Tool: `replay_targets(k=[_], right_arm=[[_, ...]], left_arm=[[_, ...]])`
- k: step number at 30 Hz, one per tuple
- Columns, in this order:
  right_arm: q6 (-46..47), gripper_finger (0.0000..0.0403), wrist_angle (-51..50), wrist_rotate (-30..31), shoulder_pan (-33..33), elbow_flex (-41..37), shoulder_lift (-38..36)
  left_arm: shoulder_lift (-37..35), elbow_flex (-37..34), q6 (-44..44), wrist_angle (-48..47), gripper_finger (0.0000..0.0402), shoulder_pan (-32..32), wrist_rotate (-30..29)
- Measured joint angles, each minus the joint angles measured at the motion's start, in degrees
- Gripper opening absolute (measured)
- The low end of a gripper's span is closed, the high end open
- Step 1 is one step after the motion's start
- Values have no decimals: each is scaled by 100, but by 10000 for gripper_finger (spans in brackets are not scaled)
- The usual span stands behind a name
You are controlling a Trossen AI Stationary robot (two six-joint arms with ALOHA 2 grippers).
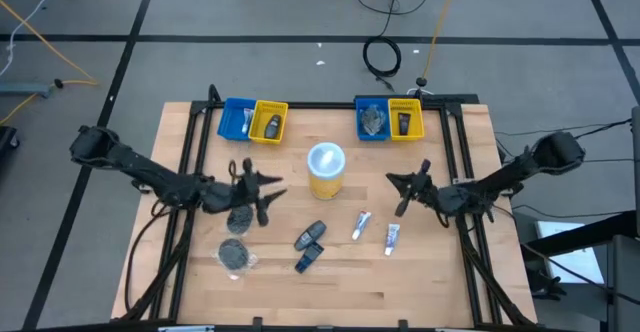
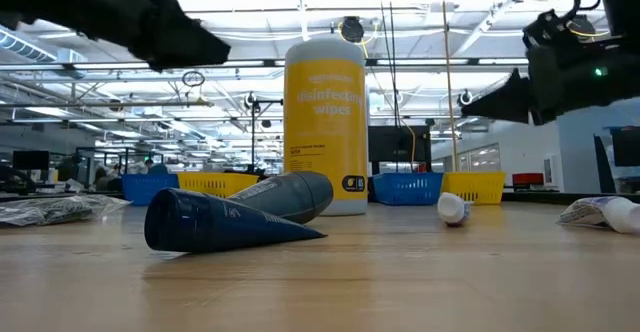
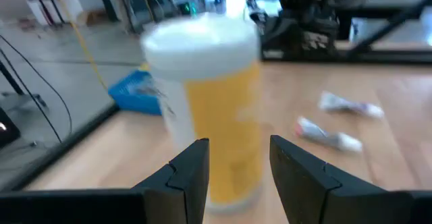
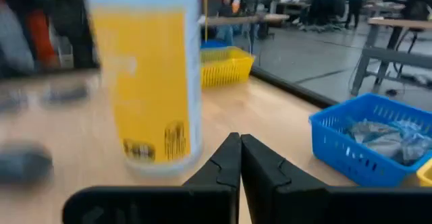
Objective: Pick & Place Travel size toiletries
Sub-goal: Put the deodorant into the left yellow bin
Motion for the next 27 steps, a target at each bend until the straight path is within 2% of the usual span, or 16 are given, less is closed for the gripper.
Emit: replay_targets(k=[3, 7, 9, 11, 13, 15, 18, 21, 24, 27], right_arm=[[-292, 0, 40, -3, 63, 199, 332], [-521, 0, 211, -616, 48, 483, 695], [-634, 0, 219, -910, 35, 550, 817], [-747, 0, 296, -1070, 24, 614, 870], [-843, 0, 462, -1187, 20, 646, 889], [-919, 0, 609, -1316, 16, 642, 889], [-731, 0, 737, -1707, -12, 642, 888], [-500, 5, 718, -2357, -65, 642, 891], [-269, 24, 694, -2863, -45, 642, 891], [-83, 58, 660, -3205, 92, 642, 891]], left_arm=[[334, 376, -463, -634, 152, -436, -286], [1004, 1077, -1110, -1732, 152, -804, -405], [1397, 1408, -1311, -2014, 152, -910, -263], [1796, 1608, -1486, -2103, 152, -952, 154], [2147, 1694, -1812, -1956, 152, -955, 799], [2481, 1721, -2189, -1391, 152, -901, 1279], [2928, 1721, -2658, -680, 157, -776, 1480], [3235, 1718, -2375, -306, 181, -704, 1832], [3335, 1717, -2080, -298, 223, -704, 1829], [3329, 1724, -2033, -434, 266, -698, 1554]])
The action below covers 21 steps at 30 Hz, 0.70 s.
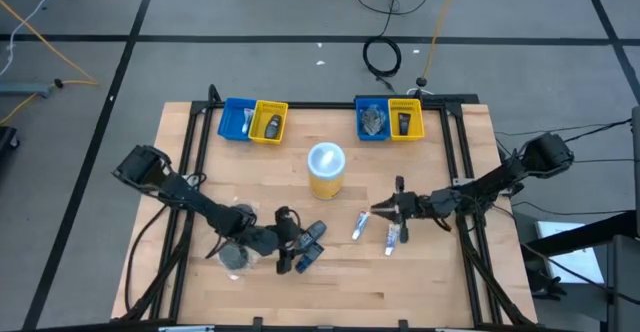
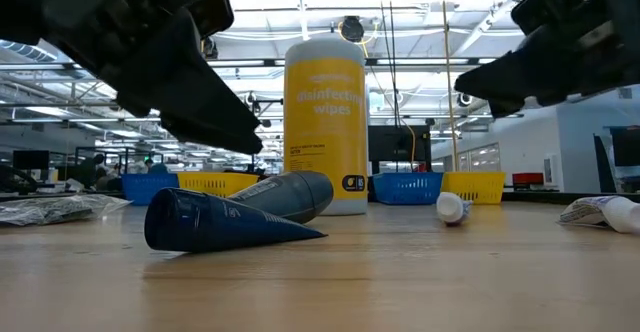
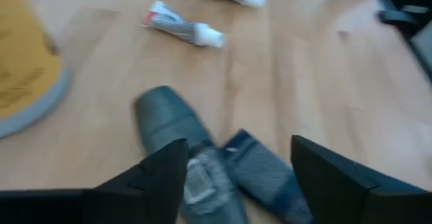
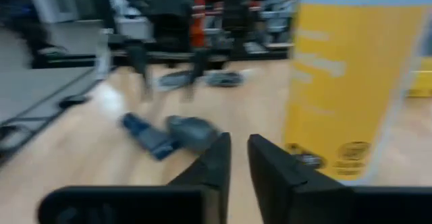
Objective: Pick & Place Travel size toiletries
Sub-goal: Put the deodorant into the left yellow bin
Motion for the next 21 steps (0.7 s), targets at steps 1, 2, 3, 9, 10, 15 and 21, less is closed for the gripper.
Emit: replay_targets(k=[1, 2, 3, 9, 10, 15, 21], right_arm=[[35, 72, -3, -85, 41, 0, 0], [76, 88, 0, -104, 77, 0, 0], [132, 104, -2, -104, 110, 0, -2], [216, 203, -4, -98, 169, 0, 0], [204, 217, 3, -95, 165, 0, -1], [205, 257, -7, -96, 101, 0, -2], [-137, 260, 57, -96, 101, 0, 0]], left_arm=[[0, 14, 4, -59, 278, -5, -138], [0, 47, 1, -145, 288, -20, -274], [0, 103, 0, -280, 296, -34, -379], [0, 532, -372, -1593, 312, -39, -1080], [-1, 556, -474, -1581, 312, -35, -1101], [369, 562, -1142, -1082, 312, -22, -1094], [1087, 770, -1753, -782, 312, -59, -1104]])
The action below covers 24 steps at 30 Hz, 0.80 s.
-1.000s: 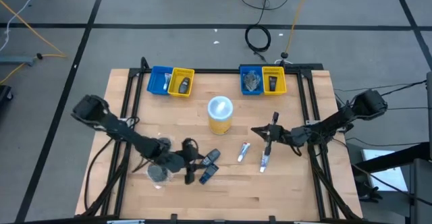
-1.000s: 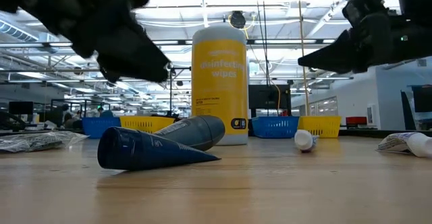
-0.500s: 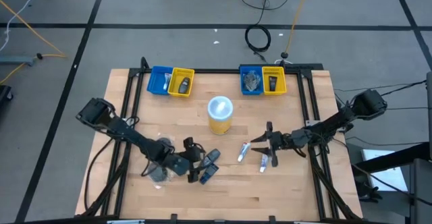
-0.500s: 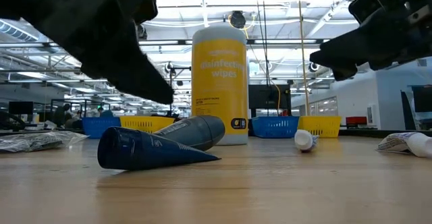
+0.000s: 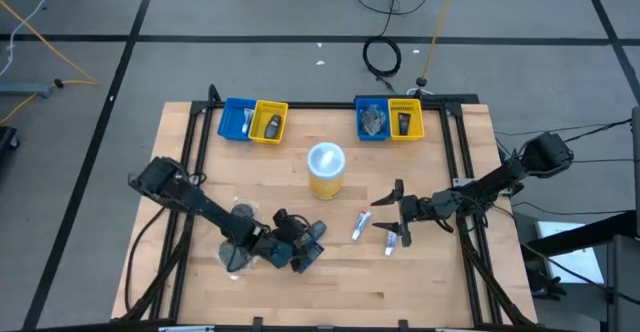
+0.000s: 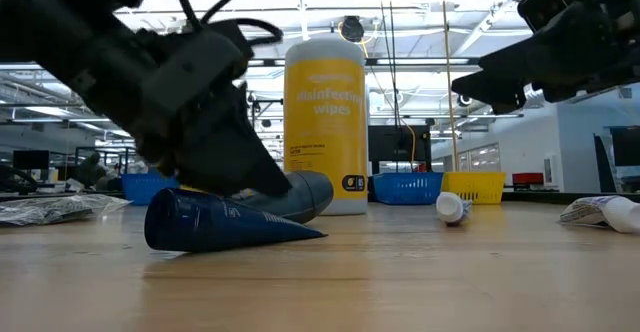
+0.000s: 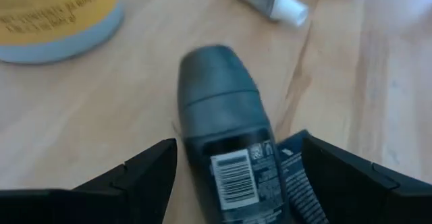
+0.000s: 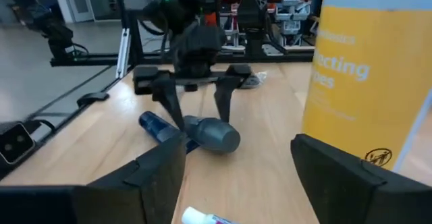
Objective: Pick & Place Travel size toiletries
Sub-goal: Put the deodorant into the left yellow bin
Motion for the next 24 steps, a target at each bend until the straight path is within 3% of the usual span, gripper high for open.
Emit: replay_targets(k=[5, 14, 19, 24], right_arm=[[-145, 252, 26, 3, 0, 0, -1], [-410, 251, 69, 20, -169, 0, -2], [-410, 251, 49, 19, -339, 0, -1], [-434, 251, 19, -33, -455, 0, -2]], left_arm=[[382, 610, -172, -1070, 295, 16, -252], [581, 1093, -620, -1635, 196, 158, -500], [285, 1093, -1271, -2297, 196, 72, -890], [-602, 1093, -2167, -4091, 196, -115, -1111]])
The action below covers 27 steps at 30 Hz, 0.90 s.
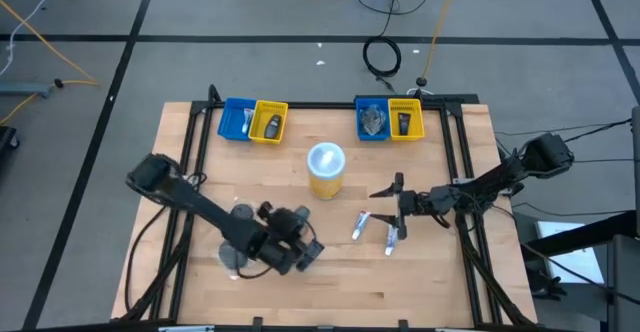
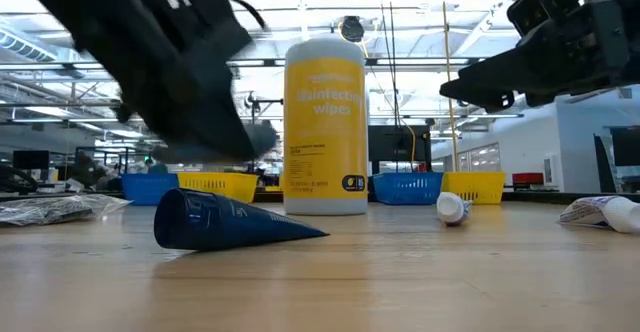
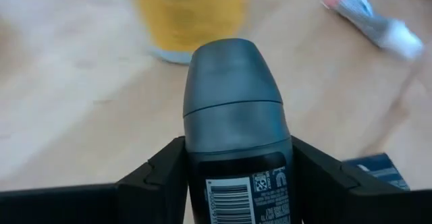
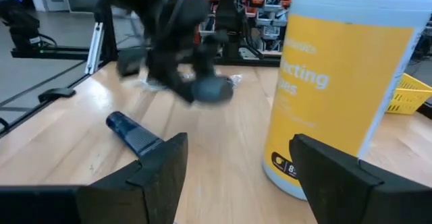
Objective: Pick & Place Travel size toiletries
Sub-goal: Put the deodorant into the left yellow bin
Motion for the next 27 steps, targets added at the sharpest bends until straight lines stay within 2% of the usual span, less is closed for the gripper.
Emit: replay_targets(k=[6, 10, 17, 21, 27], right_arm=[[-372, 251, 114, -268, -317, 0, 2], [-541, 251, 171, -268, -654, 0, 2], [-507, 251, 172, -279, -1130, 0, 0], [-508, 251, 84, -280, -1198, 0, 2], [-863, 251, 100, -283, -1481, 0, 0]], left_arm=[[-1222, 0, -800, -1871, 197, 128, -100], [-1778, 1, -575, -2508, 199, 797, -41], [-2006, 0, 1502, -2377, 202, 3014, 552], [-2006, -8, 2511, -1890, 201, 4325, 854], [-1897, -178, 3775, -394, 208, 5811, 2277]])
